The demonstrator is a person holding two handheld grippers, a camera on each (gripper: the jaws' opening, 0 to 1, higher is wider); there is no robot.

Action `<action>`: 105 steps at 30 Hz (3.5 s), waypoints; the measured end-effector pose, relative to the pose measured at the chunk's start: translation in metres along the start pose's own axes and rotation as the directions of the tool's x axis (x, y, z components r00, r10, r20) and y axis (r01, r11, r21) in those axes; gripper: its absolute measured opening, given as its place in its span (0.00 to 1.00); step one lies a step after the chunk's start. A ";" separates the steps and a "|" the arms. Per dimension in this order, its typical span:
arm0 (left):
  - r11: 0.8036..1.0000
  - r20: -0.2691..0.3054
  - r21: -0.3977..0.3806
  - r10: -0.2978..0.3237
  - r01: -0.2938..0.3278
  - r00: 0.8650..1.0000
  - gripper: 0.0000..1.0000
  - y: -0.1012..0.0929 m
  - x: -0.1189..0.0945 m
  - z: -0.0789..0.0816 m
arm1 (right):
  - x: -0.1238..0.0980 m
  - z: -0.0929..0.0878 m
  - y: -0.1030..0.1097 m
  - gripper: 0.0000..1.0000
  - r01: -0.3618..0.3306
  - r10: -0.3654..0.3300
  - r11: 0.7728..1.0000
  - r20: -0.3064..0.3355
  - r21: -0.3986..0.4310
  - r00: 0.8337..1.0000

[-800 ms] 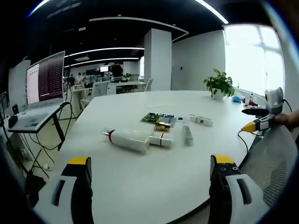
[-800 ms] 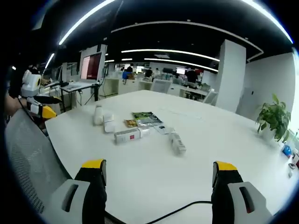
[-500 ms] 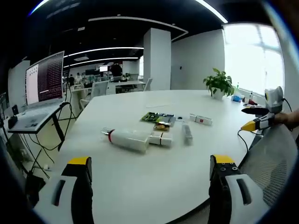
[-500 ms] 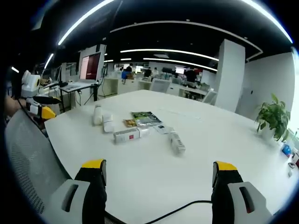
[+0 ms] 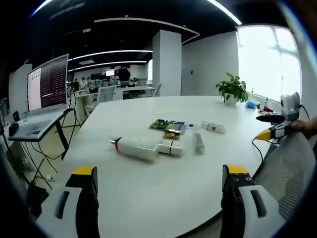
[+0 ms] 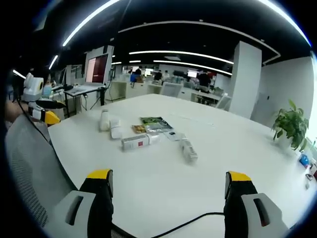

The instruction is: Arrange the skincare products in the storage area until every visible bottle or jar stands upright without overlapping.

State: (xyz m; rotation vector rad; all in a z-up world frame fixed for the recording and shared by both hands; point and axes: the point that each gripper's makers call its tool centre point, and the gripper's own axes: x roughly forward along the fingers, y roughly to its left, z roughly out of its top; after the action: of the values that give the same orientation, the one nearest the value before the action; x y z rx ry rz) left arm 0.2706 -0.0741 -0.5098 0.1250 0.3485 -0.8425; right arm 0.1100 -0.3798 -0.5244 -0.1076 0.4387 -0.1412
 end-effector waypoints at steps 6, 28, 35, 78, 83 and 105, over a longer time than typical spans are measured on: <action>1.000 -0.005 0.001 -0.001 0.001 1.000 0.97 0.000 0.000 -0.001 | -0.001 0.000 0.001 0.98 -0.002 0.002 1.000 -0.004 0.003 1.000; 1.000 -0.025 0.011 0.021 -0.021 0.999 0.94 0.003 -0.002 -0.004 | -0.003 0.000 0.000 0.97 0.005 -0.005 1.000 -0.011 0.011 1.000; 1.000 -0.036 0.013 0.020 -0.020 0.999 0.93 0.002 -0.002 -0.005 | -0.001 -0.004 -0.001 0.96 0.002 -0.002 1.000 -0.022 0.011 1.000; 0.999 -0.065 0.024 0.041 -0.040 0.997 0.86 0.007 -0.004 -0.010 | -0.002 -0.008 0.001 0.95 -0.006 0.005 1.000 -0.053 -0.008 0.999; 1.000 -0.117 0.016 -0.002 0.004 0.993 0.86 0.001 -0.002 -0.015 | -0.002 -0.010 0.000 0.95 -0.001 0.001 1.000 -0.059 -0.006 0.998; 0.997 -0.158 0.051 -0.042 0.051 0.987 0.82 0.007 0.032 0.016 | -0.002 -0.017 0.002 0.93 -0.010 0.007 1.000 -0.105 -0.030 0.994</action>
State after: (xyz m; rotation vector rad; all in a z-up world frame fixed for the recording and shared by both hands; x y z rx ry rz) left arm 0.3001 -0.0960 -0.5059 0.2354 0.4777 -0.8913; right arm 0.1015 -0.3786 -0.5388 -0.1286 0.5465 -0.1325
